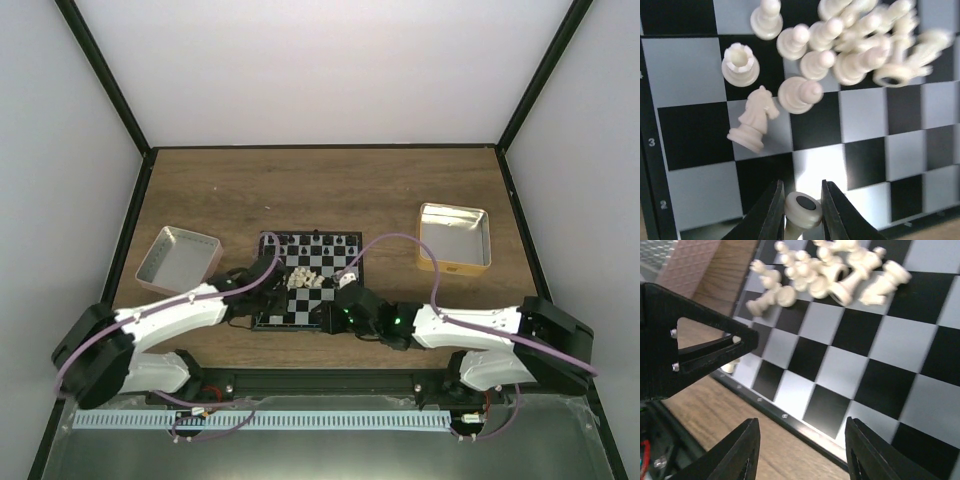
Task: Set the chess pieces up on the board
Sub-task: Pick up the chess piece from the chessboard, then place the chess piece on the chessboard.
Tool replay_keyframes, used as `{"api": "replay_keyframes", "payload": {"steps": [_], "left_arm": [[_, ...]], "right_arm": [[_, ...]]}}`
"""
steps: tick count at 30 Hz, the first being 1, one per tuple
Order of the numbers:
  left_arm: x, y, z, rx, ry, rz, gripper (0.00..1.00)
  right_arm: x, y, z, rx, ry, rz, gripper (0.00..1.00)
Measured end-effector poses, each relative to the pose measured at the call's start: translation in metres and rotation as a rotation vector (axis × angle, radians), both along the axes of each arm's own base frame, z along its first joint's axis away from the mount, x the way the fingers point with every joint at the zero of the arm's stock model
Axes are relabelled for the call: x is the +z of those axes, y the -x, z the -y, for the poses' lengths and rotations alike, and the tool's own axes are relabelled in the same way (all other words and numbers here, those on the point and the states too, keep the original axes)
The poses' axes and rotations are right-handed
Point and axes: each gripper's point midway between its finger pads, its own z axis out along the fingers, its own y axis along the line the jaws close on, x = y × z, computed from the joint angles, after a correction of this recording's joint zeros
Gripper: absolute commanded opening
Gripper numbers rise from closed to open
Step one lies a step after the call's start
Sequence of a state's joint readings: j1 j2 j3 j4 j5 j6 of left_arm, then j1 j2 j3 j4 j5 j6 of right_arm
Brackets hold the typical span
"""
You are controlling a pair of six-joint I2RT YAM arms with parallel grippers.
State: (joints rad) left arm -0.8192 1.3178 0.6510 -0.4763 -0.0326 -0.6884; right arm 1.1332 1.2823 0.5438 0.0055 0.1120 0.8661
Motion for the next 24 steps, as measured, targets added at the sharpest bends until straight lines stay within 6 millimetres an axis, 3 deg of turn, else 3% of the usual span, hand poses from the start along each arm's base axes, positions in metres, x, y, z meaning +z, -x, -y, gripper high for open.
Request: {"api": "replay_keyframes", "payload": {"steps": [8, 13, 17, 21, 24], "left_arm": [[0.07, -0.005, 0.018, 0.215, 0.404, 0.087, 0.18], [0.102, -0.009, 0.029, 0.327, 0.615, 0.076, 0.18], [0.117, -0.009, 0.034, 0.384, 0.738, 0.044, 0.16], [0.117, -0.007, 0.037, 0.425, 0.801, 0.004, 0.16], [0.118, -0.007, 0.036, 0.451, 0.83, -0.009, 0.16]], "right_arm": [[0.034, 0.01, -0.033, 0.136, -0.184, 0.033, 0.52], [0.046, 0.017, -0.052, 0.206, -0.265, 0.027, 0.52], [0.06, 0.015, -0.065, 0.227, -0.314, 0.036, 0.49], [0.074, 0.011, -0.072, 0.22, -0.363, 0.053, 0.44], [0.075, 0.009, -0.072, 0.197, -0.369, 0.046, 0.42]]}}
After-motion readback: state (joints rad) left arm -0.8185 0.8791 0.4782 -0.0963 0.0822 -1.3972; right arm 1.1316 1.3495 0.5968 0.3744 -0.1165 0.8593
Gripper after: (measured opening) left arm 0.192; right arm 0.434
